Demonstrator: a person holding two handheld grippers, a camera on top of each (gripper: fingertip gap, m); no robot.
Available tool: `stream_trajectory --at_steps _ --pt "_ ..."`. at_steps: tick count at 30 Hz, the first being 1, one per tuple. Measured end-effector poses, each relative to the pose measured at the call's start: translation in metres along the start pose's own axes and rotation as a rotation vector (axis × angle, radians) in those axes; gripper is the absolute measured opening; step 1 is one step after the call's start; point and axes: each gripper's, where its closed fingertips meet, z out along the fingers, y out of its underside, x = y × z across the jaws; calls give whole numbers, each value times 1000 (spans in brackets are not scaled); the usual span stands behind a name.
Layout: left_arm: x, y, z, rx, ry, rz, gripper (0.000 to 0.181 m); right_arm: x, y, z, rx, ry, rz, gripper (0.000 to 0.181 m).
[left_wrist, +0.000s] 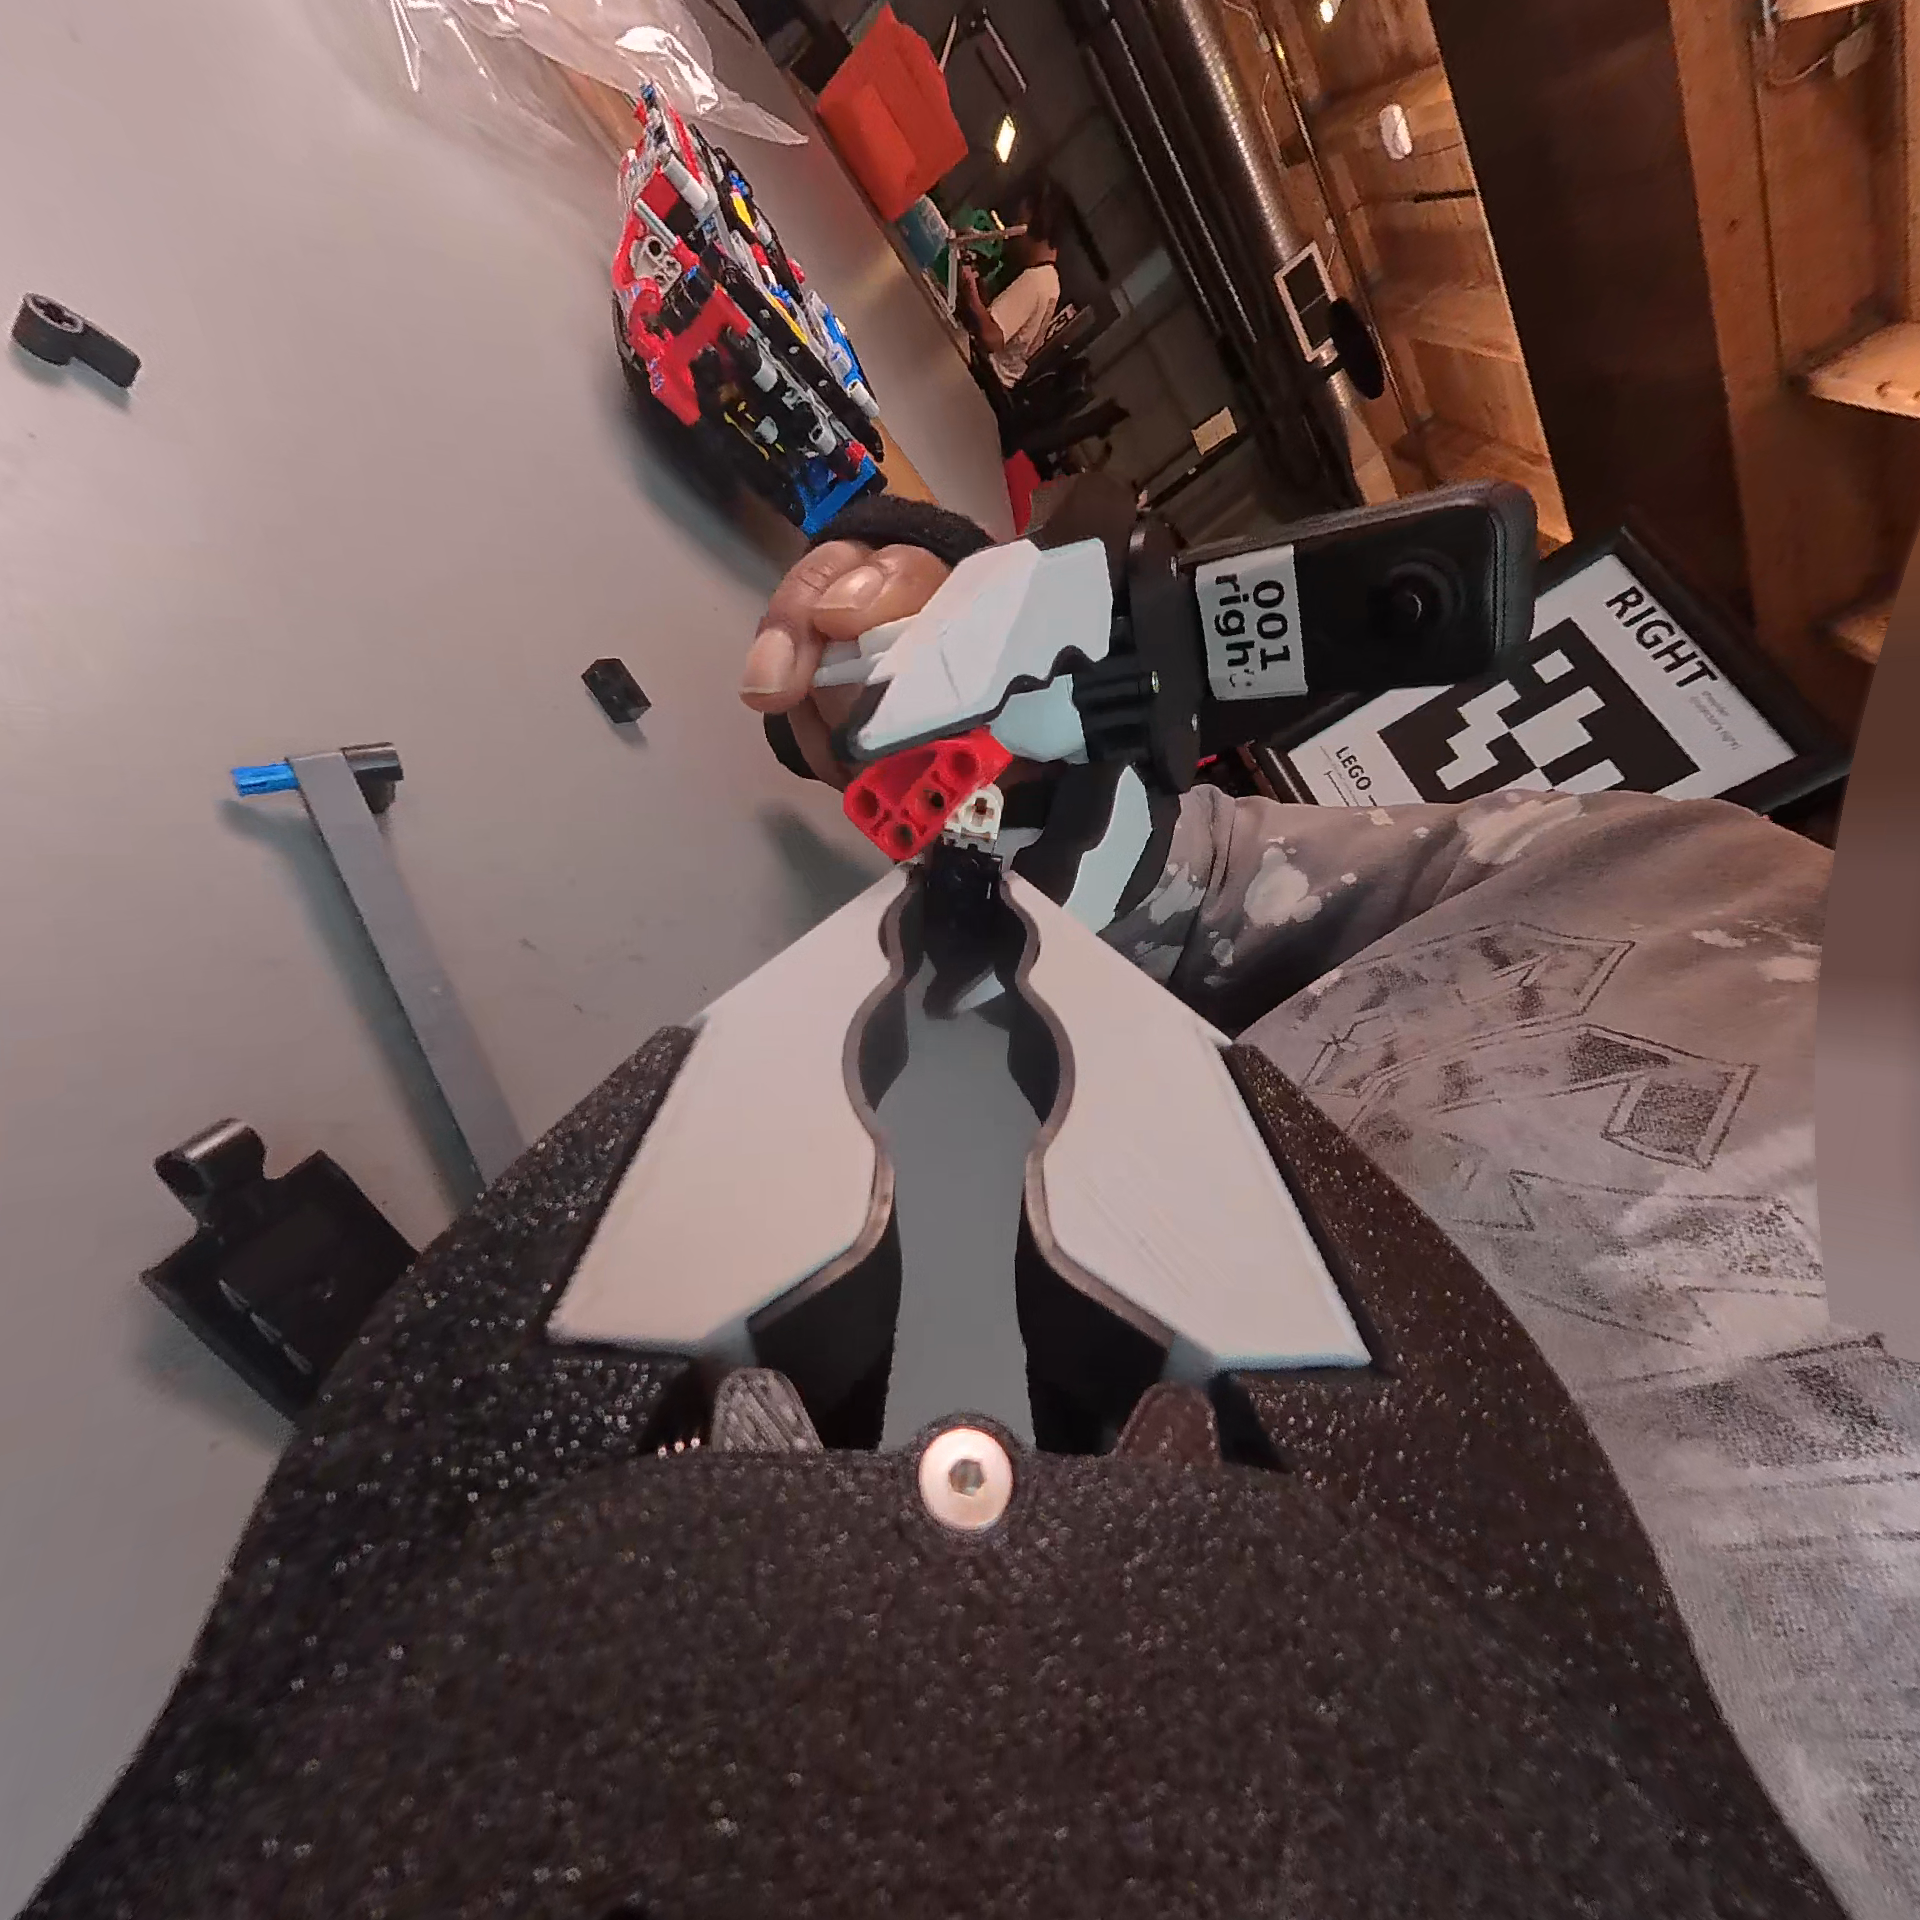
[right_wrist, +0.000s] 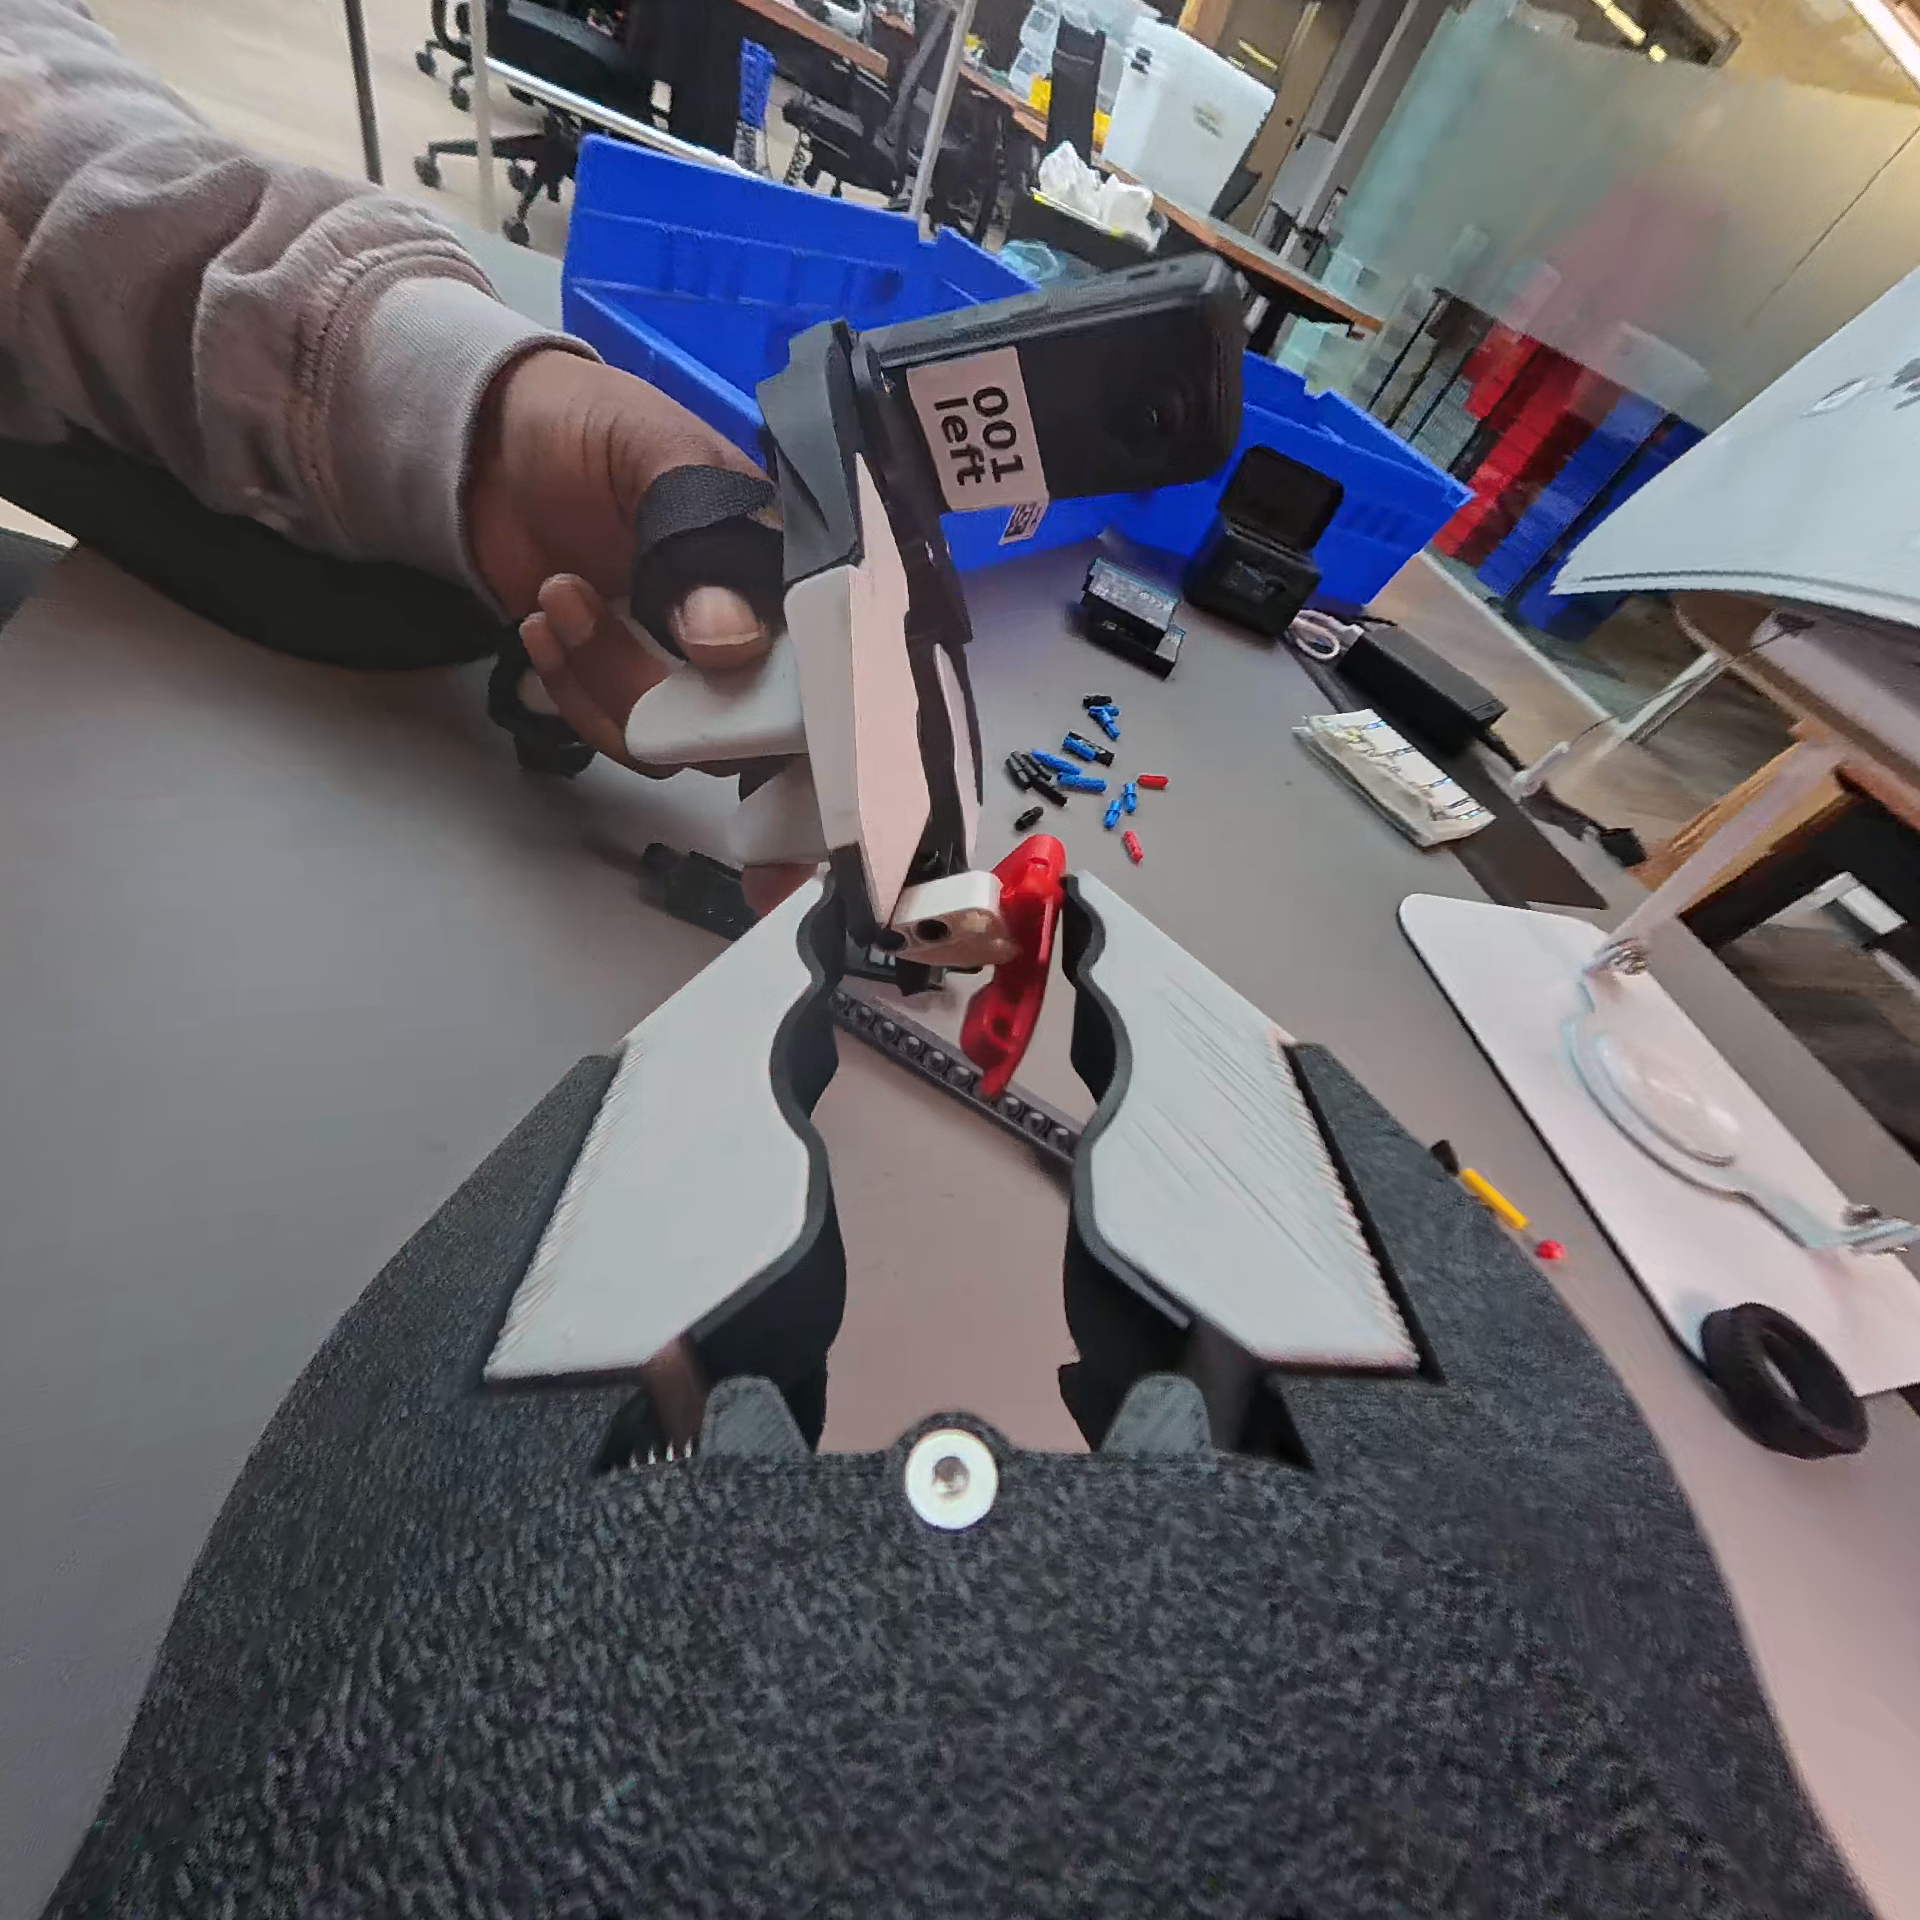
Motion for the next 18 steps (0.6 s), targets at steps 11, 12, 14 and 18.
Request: stream_trajectory --at_steps 11,12,14,18 --pt "-28 13 -15 -119 -246 129 10 -21 48 2 -237 -178 124 0" --pt "-27 12 -17 -119 -250 140 10 -24 49 2 -244 -191 134 0" --pt "-27 7 -21 -102 -265 163 10 -26 52 1 -259 -206 126 0" --pt "-23 3 -27 -86 -239 184 10 -18 39 -1 -186 -187 179 19"
